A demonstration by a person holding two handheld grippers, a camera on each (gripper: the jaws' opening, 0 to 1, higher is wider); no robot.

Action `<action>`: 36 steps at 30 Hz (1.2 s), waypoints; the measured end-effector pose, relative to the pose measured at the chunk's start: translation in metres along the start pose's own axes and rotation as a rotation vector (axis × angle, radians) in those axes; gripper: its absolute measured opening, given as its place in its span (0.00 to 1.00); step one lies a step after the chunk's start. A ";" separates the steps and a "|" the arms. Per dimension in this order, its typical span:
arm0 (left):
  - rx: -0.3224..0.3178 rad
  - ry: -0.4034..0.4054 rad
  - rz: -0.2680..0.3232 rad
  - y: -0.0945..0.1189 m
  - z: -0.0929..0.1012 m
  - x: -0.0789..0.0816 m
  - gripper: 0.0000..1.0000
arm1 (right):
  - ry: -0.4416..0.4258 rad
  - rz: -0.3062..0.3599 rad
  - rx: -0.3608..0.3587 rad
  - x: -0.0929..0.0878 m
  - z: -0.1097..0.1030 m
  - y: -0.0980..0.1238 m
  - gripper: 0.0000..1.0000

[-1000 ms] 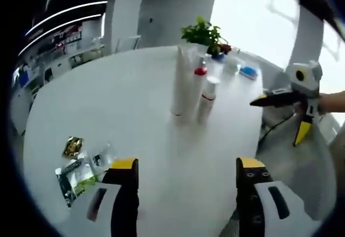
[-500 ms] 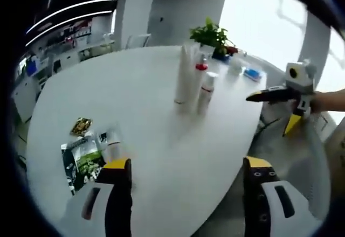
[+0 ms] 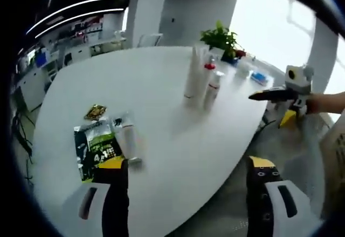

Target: Arrange the skincare products in the storage area until every visible bottle or jar stands upright without overlapping.

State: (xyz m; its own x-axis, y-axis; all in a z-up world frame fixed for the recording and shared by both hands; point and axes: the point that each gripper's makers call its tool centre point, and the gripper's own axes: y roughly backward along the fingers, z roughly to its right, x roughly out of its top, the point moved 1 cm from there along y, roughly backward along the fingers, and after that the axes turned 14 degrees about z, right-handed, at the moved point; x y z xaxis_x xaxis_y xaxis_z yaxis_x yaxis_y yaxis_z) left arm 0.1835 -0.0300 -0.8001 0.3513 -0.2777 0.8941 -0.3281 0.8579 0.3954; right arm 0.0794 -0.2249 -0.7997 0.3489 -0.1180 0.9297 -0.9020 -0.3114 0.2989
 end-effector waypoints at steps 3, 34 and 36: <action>0.017 0.007 0.011 0.004 -0.003 0.001 0.92 | -0.003 -0.004 0.000 -0.001 0.000 -0.001 1.00; 0.064 0.040 -0.065 0.012 -0.019 -0.006 0.93 | -0.020 0.012 -0.031 0.002 0.006 -0.004 0.99; 0.063 0.023 -0.089 0.009 -0.023 -0.005 0.92 | -0.016 0.013 -0.035 0.003 0.006 -0.003 0.98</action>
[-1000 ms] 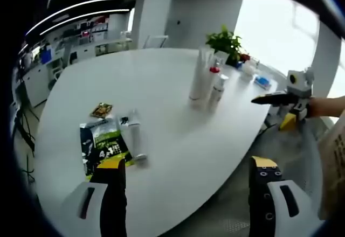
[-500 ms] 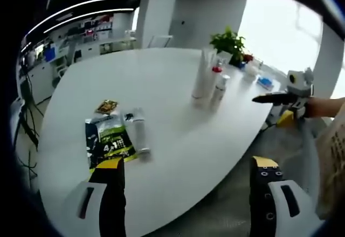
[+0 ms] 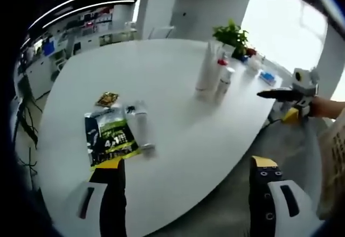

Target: Arrange the skincare products in the storage area until every visible bottle or jar stands upright without overlapping.

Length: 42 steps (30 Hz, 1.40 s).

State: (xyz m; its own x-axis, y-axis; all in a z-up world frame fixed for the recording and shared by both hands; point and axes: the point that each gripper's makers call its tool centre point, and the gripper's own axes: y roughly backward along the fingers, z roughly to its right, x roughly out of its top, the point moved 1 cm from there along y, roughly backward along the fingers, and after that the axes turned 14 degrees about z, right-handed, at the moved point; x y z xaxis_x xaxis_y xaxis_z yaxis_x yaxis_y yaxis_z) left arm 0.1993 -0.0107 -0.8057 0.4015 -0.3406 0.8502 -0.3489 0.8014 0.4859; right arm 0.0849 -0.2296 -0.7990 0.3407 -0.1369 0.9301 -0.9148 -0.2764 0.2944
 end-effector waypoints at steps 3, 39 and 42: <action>0.001 -0.012 -0.029 -0.006 -0.005 0.003 0.91 | 0.001 -0.008 0.001 -0.001 -0.001 0.000 0.95; 0.060 -0.126 -0.382 -0.094 -0.055 -0.007 0.59 | -0.011 0.010 -0.045 0.002 0.007 0.003 0.94; 0.063 -0.131 -0.404 -0.099 -0.060 -0.007 0.54 | -0.014 0.014 -0.050 0.003 0.008 0.003 0.94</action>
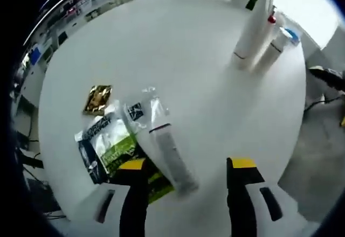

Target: Arrange the skincare products in the storage area until every visible bottle or jar stands upright without overlapping.

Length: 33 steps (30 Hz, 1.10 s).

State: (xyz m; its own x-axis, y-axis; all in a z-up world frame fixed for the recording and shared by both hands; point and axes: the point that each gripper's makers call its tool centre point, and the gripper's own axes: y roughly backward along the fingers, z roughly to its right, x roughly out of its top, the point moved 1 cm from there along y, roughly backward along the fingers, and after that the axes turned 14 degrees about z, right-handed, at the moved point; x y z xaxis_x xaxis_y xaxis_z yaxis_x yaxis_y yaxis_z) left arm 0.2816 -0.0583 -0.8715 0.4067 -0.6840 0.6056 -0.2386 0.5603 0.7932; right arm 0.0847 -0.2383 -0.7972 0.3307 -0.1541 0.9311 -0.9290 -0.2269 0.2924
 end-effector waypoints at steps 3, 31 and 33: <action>0.006 0.002 -0.020 -0.004 -0.005 0.001 0.50 | -0.003 0.000 -0.004 0.000 0.001 0.000 0.94; 0.030 -0.019 -0.120 -0.017 -0.016 0.004 0.23 | -0.019 -0.005 -0.016 0.001 0.004 0.002 0.94; 0.031 -0.014 -0.119 -0.016 -0.016 0.004 0.23 | -0.020 -0.006 -0.016 0.001 0.005 0.002 0.94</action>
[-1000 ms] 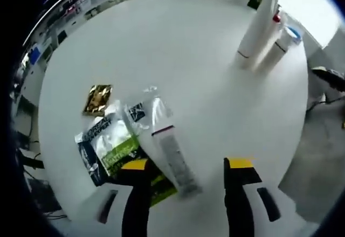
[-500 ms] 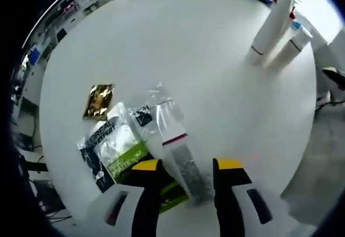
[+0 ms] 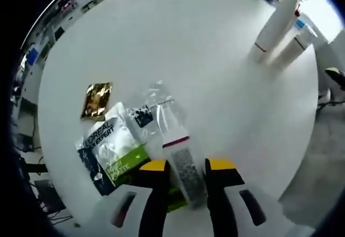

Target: Arrange the skincare products in the storage area until every visible bottle or jar stands upright without overlapping.

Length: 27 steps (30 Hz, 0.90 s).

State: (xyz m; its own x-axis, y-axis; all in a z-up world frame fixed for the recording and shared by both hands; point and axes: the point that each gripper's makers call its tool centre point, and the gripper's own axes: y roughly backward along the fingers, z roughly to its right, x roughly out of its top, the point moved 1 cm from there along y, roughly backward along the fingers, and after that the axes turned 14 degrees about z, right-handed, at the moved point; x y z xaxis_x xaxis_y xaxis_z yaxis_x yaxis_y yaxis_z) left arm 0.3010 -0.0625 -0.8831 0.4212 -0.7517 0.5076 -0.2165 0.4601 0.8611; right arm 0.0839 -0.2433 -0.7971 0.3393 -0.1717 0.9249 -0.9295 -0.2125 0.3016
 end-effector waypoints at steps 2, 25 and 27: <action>0.004 0.011 0.004 0.000 -0.002 0.000 0.21 | 0.001 0.000 0.000 0.000 -0.001 0.000 0.94; 0.016 0.070 0.032 0.001 -0.003 0.001 0.16 | 0.017 0.001 0.002 0.004 -0.003 -0.001 0.94; 0.012 0.080 0.041 0.004 -0.003 0.002 0.16 | 0.019 0.003 0.002 0.004 -0.003 -0.001 0.94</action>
State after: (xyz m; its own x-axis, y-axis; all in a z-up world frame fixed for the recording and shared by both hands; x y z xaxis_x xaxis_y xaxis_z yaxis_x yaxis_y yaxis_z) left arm 0.3038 -0.0609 -0.8789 0.4802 -0.6921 0.5390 -0.2451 0.4841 0.8400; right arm 0.0855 -0.2408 -0.7927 0.3339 -0.1542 0.9299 -0.9302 -0.2136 0.2986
